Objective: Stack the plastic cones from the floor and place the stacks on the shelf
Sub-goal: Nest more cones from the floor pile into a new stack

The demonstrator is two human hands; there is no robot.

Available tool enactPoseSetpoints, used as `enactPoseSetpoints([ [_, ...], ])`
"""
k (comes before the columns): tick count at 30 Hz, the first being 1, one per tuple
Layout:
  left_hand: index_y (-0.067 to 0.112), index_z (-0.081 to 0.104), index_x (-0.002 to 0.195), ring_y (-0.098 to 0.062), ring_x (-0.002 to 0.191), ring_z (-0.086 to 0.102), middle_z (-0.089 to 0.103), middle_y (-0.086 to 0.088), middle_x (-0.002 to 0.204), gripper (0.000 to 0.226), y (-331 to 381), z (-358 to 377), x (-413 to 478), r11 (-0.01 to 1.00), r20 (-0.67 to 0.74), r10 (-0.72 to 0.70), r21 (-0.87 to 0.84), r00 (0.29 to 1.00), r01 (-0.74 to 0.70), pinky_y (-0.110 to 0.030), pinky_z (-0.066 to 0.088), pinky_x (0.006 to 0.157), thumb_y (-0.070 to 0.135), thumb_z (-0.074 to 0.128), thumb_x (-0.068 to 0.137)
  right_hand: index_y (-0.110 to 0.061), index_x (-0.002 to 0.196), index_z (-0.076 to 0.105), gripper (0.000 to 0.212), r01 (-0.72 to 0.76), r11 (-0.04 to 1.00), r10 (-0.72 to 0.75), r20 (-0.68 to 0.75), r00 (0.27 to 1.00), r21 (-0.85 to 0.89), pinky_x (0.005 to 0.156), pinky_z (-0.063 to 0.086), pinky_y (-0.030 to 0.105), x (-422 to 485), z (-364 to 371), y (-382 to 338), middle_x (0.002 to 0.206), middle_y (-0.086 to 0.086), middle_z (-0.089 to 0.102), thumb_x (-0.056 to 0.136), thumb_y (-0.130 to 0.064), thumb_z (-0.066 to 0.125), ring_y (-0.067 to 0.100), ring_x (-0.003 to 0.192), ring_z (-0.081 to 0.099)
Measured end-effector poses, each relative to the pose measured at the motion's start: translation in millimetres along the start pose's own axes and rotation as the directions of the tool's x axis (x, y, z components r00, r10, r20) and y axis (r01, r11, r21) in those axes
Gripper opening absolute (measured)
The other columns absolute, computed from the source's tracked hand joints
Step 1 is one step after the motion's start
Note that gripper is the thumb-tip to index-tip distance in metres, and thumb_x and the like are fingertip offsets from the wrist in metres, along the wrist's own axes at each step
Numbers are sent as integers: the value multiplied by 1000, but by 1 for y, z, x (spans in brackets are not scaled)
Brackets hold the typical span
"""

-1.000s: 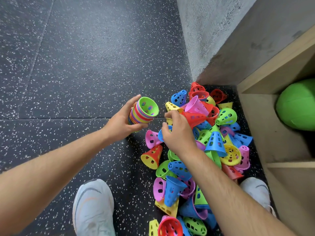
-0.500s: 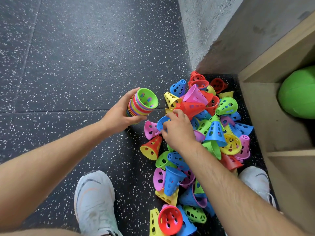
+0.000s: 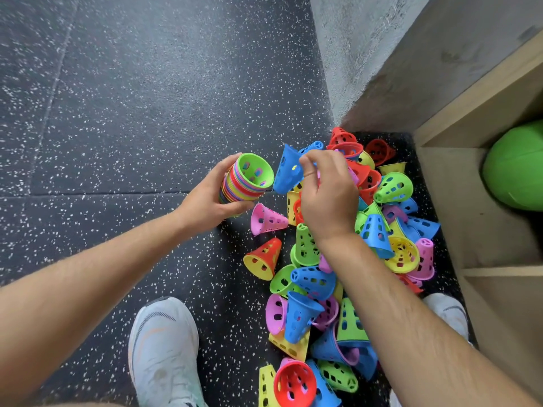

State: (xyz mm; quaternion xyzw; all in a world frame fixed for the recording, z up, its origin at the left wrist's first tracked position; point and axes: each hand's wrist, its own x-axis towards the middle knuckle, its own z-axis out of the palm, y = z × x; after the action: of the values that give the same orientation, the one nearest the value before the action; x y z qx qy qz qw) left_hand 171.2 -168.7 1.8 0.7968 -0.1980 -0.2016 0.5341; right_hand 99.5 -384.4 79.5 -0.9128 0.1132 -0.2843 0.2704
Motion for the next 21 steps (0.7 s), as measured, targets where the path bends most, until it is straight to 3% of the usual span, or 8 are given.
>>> enactPoseSetpoints([
  [3,47,31,154,-4,130,59,54,20,146,96,0,0,0,1000,-3,0,6,1000,0,-47,41,119,28,90,81,-10,103,71,18,-42,984,52,-58,997,175,81,54,38,10,0,-11,102,6,61,101,-24,58,18,91,62],
  [6,42,31,155,-2,129,59,54,22,146,96,0,1,-1,1000,-4,1,1,1000,-1,-43,41,120,24,90,82,-8,98,73,12,19,976,-12,-31,999,219,82,48,18,11,4,-22,101,8,58,97,-18,65,-4,89,52],
  [8,40,32,155,-3,129,59,55,20,145,96,1,2,0,1000,-8,16,-4,1000,-16,-45,43,118,25,90,81,-8,94,73,9,45,973,-67,89,994,226,83,40,7,7,9,-23,101,8,57,95,-15,68,-9,88,48],
  [11,52,35,149,-7,126,62,58,17,142,91,2,1,-2,999,-24,22,-39,999,-23,-49,47,114,31,88,79,-12,102,72,14,20,976,-106,391,914,218,88,44,15,-2,18,-18,108,3,57,93,-22,70,2,95,54],
  [14,49,35,150,-11,125,63,61,12,140,92,1,-1,-3,995,-30,-1,-100,1000,-2,-49,48,112,30,88,78,-15,113,65,19,-40,972,-66,431,900,232,92,46,19,-11,19,-14,110,-4,62,95,-21,64,6,103,59],
  [17,35,33,152,4,114,64,62,12,133,92,0,-1,-2,993,-41,-15,-120,999,10,-22,51,100,13,89,82,-16,110,62,15,-153,974,78,392,917,165,88,50,25,-16,20,-3,104,-5,62,96,-14,57,8,97,60],
  [19,31,33,149,11,105,63,61,12,127,88,0,-1,-1,993,-60,-8,-119,998,1,-8,50,85,3,85,83,-13,109,66,20,-121,992,81,532,843,40,92,48,33,-20,26,5,108,-2,62,93,-8,55,12,101,57],
  [21,31,33,147,14,101,63,61,11,125,85,1,-1,-2,994,-71,-6,-111,997,-2,-5,49,79,0,83,84,-10,114,68,28,-49,998,60,675,735,-35,98,45,38,-26,34,9,119,3,59,91,-3,53,19,112,54],
])
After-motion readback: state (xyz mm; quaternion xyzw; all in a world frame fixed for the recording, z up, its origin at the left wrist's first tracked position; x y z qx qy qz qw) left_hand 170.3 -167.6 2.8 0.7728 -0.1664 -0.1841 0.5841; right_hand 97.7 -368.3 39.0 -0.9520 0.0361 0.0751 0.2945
